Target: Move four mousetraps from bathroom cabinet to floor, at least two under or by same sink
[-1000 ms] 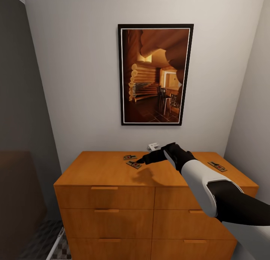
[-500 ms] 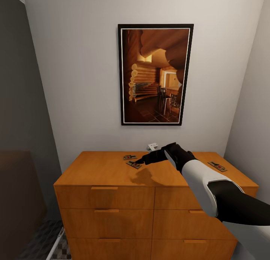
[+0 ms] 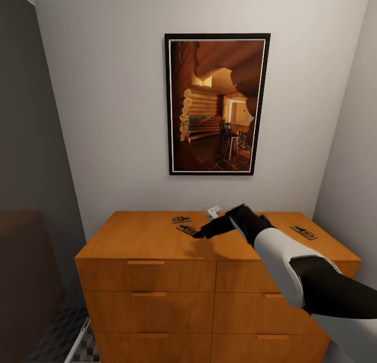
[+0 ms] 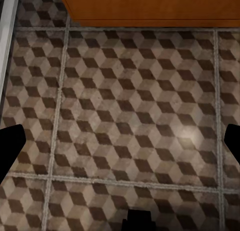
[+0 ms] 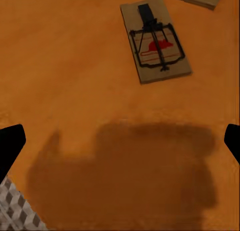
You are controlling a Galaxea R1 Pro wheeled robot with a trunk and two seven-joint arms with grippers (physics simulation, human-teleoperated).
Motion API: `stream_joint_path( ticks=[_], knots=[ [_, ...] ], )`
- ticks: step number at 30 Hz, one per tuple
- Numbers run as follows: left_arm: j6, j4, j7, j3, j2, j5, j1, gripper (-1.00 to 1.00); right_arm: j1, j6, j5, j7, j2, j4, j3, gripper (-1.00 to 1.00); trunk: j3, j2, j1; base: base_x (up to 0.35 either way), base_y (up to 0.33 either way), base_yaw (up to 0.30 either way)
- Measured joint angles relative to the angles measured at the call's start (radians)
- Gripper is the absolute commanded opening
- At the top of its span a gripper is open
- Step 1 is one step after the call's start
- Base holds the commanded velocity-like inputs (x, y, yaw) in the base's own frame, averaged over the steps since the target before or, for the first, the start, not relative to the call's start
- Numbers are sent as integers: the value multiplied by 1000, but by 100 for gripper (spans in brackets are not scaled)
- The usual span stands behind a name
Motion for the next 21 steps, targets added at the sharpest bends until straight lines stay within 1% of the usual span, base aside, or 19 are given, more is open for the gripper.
stream_joint_path(
  ticks=[1,2,4,5,7,10,14,21],
  knots=[
    [0,0,0,0,0,0,0,100,1,0,27,0,0,3,0,100,0,0,0,0,0,0],
    [0,0,0,0,0,0,0,100,2,0,78,2,1,8,0,100,0,0,0,0,0,0],
    [0,0,0,0,0,0,0,100,2,-1,126,10,1,12,0,100,0,0,0,0,0,0],
    [0,0,0,0,0,0,0,100,3,-1,163,28,2,14,0,100,0,0,0,0,0,0],
    [0,0,0,0,0,0,0,100,3,-2,193,55,1,15,-1,100,0,0,0,0,0,0],
    [0,0,0,0,0,0,0,100,3,-4,221,97,1,17,-2,100,0,0,0,0,0,0],
    [0,1,0,0,0,0,0,100,3,-23,242,132,1,18,-2,100,0,0,0,0,0,0],
    [0,9,0,0,0,-1,0,100,3,-41,261,144,0,17,-2,100,0,0,0,0,0,0]
  ],
)
